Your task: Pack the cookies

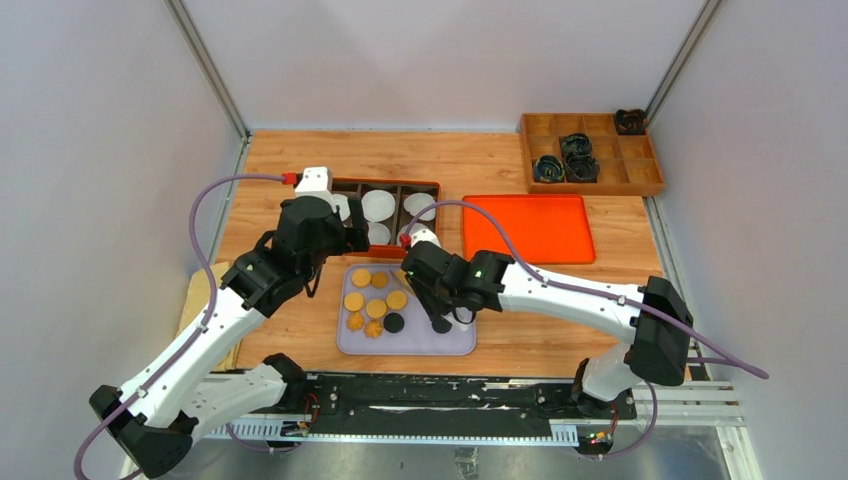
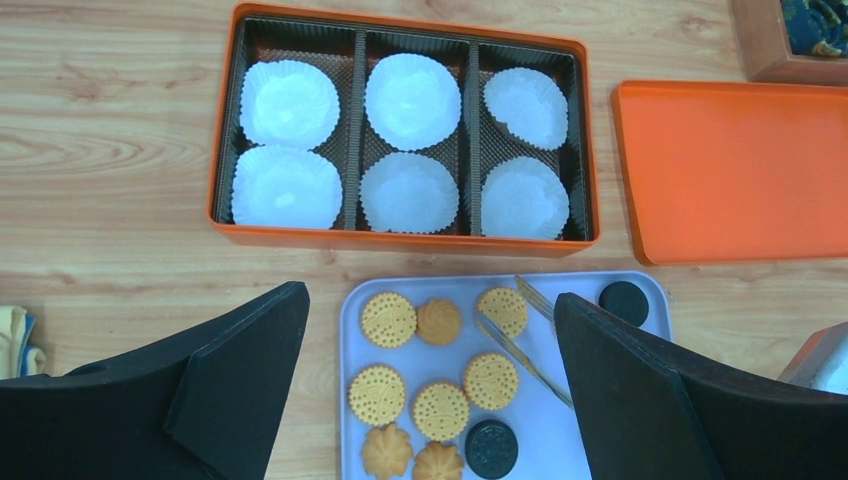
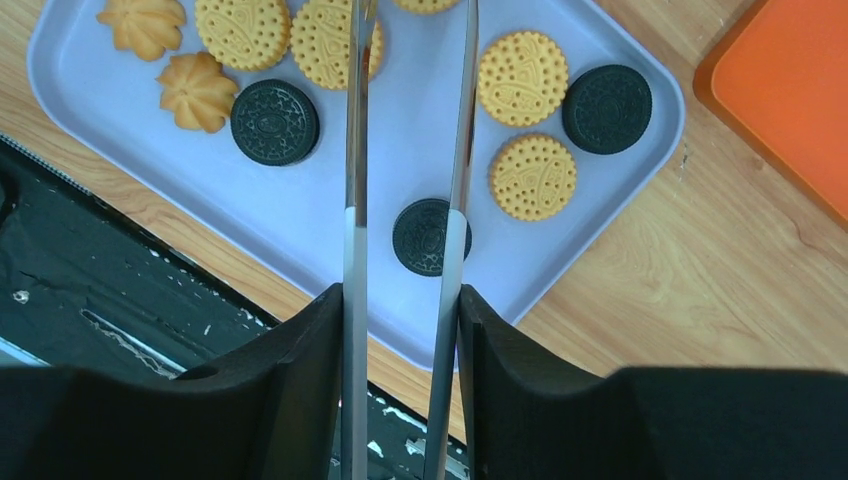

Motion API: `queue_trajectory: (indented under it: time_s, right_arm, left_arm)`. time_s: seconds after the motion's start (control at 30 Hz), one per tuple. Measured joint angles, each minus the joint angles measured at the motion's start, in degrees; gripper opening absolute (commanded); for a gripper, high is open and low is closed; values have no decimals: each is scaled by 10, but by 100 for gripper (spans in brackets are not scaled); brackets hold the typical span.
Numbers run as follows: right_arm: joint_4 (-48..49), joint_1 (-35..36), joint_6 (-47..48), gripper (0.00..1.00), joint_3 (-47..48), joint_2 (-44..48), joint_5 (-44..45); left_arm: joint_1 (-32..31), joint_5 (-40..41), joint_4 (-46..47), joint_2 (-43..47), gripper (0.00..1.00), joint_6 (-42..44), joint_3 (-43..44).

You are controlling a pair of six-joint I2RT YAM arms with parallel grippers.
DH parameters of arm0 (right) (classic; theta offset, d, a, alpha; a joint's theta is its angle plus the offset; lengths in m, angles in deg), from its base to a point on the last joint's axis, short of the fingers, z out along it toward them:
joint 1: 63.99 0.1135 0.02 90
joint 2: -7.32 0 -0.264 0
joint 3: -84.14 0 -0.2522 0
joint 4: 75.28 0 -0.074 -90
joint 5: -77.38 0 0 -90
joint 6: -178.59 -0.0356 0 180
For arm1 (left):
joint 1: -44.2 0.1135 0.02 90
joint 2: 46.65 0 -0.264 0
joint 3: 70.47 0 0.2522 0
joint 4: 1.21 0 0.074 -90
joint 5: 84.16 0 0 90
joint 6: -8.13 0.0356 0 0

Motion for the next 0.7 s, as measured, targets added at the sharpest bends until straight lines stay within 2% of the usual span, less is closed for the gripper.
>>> queue_trajectory:
  time_s: [0.07,0.2,0.43,0.53,0.7]
  right_arm:
    - [-6,0,0,10,0,0,0]
    - [-15,0,-1,31,0,-7,0]
    - [-19,0,-7,49,0,-13,0]
    - [-19,0,-13,55,0,-13,-1]
    - [-19,0,-20,57,0,-1,0]
  left_arm:
    - [0,2,-1,3,100,1,0]
    - [0,2,-5,5,100,2,0]
    - [0,2,-11,5,100,2,0]
    - [0,2,-12,5,100,2,0]
    - [0,0,-12,5,100,2,1]
